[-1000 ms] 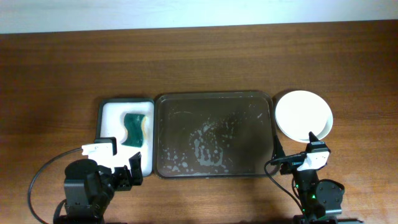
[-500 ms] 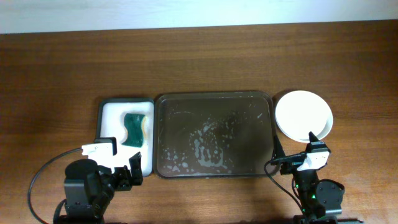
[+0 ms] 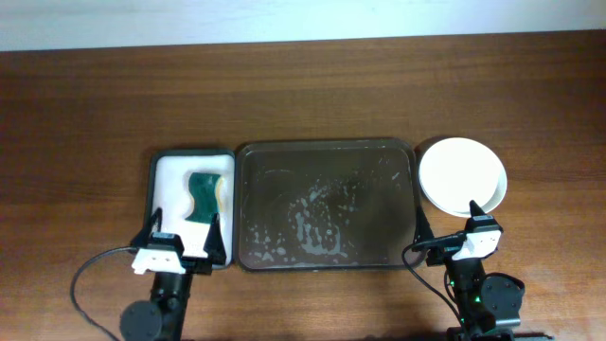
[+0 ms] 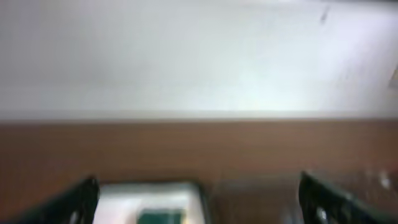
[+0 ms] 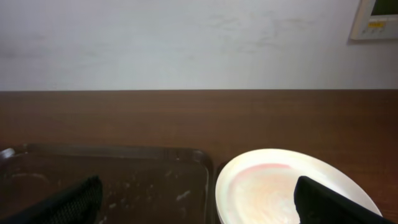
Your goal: Clean dirty plates on tray and stack at the side
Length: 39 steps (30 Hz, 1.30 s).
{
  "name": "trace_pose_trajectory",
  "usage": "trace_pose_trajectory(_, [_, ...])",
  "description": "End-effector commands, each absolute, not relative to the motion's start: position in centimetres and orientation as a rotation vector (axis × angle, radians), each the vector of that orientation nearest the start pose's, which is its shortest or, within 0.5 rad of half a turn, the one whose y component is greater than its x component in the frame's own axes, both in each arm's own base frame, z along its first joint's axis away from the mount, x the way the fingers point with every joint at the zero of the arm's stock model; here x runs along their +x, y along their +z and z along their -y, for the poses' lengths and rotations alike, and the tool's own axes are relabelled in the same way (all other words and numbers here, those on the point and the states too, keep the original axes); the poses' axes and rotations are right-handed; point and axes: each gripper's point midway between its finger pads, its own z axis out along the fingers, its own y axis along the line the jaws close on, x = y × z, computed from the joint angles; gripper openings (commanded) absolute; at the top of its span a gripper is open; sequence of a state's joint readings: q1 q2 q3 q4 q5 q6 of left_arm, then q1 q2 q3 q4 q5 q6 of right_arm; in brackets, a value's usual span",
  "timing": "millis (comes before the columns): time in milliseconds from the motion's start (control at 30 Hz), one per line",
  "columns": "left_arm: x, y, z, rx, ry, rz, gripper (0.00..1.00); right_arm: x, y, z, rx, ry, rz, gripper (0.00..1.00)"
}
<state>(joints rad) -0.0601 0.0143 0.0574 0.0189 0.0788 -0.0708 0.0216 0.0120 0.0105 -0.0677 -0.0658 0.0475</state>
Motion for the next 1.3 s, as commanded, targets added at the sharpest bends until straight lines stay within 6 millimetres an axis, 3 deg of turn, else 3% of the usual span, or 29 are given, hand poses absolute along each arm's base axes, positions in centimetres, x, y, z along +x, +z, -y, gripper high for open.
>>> trace_pose_trajectory(0, [24.3,19.9,3.3,0.203,-0.038,-1.461,0.99,24.6,15.7,-1.6,-0.036,0.104,-1.644,0.99])
trace_pose_trajectory(100, [24.3,15.7,3.4,0.214,-0.055,-1.633,0.99,24.6,15.7,-1.6,-0.036,0.104,-1.644,0.99])
trace_pose_trajectory(1267, [24.3,15.9,3.5,0.216,-0.061,-1.625,0.99,24.6,15.7,-1.6,-0.036,0.104,-1.644,0.99])
